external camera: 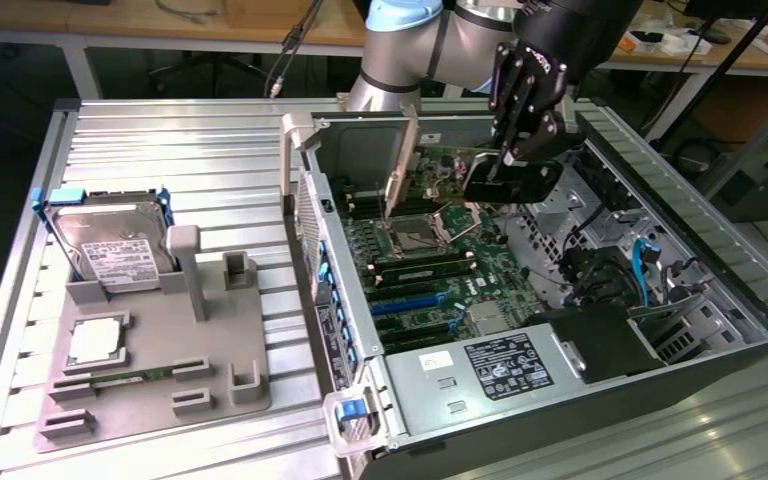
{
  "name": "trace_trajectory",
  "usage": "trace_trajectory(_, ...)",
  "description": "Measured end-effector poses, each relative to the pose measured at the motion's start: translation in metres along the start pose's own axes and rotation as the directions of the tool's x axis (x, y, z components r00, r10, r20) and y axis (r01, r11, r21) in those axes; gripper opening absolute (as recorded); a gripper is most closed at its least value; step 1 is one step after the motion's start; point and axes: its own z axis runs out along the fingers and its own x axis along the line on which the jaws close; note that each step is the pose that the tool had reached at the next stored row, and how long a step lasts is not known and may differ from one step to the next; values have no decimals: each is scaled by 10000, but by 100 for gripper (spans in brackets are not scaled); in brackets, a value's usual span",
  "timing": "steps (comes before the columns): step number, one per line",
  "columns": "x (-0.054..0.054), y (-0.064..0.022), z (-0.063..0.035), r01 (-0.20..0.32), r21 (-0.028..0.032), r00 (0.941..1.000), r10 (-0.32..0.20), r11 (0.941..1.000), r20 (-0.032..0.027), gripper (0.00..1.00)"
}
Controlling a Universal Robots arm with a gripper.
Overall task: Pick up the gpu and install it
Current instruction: 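Insert the gpu into the slot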
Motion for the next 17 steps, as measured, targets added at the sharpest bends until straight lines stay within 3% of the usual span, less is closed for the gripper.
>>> trace_trajectory(17,0,0,0,625,-6,9980,-625,9980,-3,27)
